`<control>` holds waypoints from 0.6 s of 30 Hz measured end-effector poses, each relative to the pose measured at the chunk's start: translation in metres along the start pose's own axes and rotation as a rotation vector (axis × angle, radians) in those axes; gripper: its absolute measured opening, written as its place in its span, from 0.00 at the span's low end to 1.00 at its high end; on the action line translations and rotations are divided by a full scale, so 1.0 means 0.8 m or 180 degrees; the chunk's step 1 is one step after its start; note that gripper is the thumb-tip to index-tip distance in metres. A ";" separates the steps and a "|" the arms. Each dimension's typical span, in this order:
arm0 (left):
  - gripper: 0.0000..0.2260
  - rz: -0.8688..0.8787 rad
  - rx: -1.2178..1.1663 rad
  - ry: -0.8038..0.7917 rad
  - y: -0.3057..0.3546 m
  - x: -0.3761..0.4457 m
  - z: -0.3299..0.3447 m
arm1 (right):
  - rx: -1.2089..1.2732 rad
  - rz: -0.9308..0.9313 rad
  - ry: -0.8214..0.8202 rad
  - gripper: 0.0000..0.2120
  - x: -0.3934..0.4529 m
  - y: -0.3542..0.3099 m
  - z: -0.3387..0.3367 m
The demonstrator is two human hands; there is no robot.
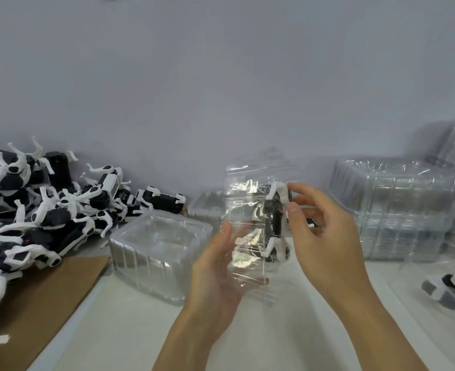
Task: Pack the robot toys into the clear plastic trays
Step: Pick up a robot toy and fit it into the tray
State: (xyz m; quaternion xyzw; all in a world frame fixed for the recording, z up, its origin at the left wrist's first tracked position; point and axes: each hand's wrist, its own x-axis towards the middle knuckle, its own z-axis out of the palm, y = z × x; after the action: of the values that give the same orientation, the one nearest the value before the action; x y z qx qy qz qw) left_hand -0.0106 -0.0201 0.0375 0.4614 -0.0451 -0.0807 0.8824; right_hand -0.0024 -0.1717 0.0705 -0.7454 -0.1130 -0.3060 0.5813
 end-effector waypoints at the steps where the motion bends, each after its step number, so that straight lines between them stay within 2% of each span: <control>1: 0.25 0.0036 0.0036 0.0024 -0.001 0.000 0.000 | -0.0002 0.0008 -0.0003 0.12 0.000 0.000 0.000; 10: 0.28 0.0100 0.0132 0.0336 -0.004 0.000 0.002 | 0.0070 0.0153 0.0104 0.11 0.002 -0.003 -0.005; 12: 0.23 0.0210 0.0403 0.0250 -0.001 -0.001 0.004 | -0.0002 0.0213 0.0150 0.10 0.003 -0.002 -0.006; 15: 0.19 0.0408 0.1095 -0.0089 0.007 -0.005 0.009 | -0.0099 0.0283 0.0643 0.10 0.003 -0.001 -0.008; 18: 0.22 0.0506 0.1826 -0.0237 0.012 -0.004 0.009 | 0.0265 0.0443 0.1505 0.14 0.006 -0.006 -0.017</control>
State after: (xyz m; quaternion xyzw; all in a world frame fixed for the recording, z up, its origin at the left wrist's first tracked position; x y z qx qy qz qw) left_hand -0.0143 -0.0199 0.0500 0.6836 -0.1343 -0.0122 0.7173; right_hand -0.0054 -0.1837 0.0787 -0.6345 0.0652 -0.4263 0.6415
